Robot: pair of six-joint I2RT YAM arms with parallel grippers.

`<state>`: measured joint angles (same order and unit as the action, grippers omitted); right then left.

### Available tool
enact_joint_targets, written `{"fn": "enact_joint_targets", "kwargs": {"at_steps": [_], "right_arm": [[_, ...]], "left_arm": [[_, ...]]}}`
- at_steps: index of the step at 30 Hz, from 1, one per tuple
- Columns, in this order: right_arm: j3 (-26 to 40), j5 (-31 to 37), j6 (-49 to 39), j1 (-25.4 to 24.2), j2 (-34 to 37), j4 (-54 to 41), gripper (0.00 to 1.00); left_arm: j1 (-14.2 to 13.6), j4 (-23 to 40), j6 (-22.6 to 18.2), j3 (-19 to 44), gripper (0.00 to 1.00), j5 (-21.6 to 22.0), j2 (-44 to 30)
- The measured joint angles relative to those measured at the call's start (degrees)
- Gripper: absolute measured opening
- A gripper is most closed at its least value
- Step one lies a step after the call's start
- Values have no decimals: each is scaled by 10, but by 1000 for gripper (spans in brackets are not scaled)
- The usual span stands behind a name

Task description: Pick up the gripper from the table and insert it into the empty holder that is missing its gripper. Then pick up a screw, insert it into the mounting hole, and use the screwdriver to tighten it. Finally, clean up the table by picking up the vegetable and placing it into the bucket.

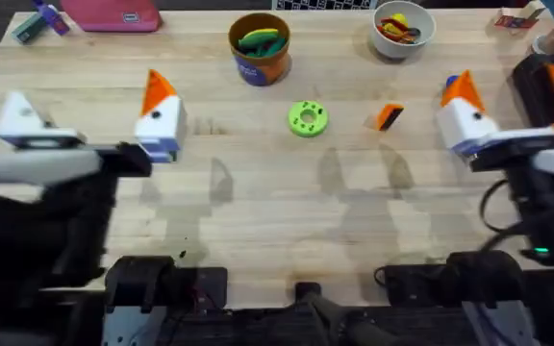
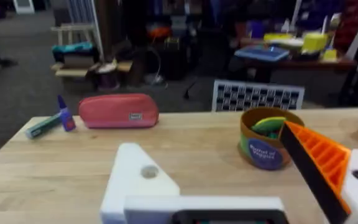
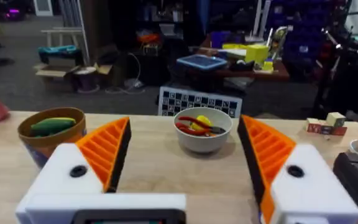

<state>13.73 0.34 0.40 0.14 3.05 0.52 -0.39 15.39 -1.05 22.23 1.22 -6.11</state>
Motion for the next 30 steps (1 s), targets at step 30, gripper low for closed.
{"fn": "enact_joint_targets", "kwargs": {"at_steps": [30], "right_arm": [[469,0,0,0,549,-498,994]], "left_arm": [[0,396,-26,431,986,16,-676]]}}
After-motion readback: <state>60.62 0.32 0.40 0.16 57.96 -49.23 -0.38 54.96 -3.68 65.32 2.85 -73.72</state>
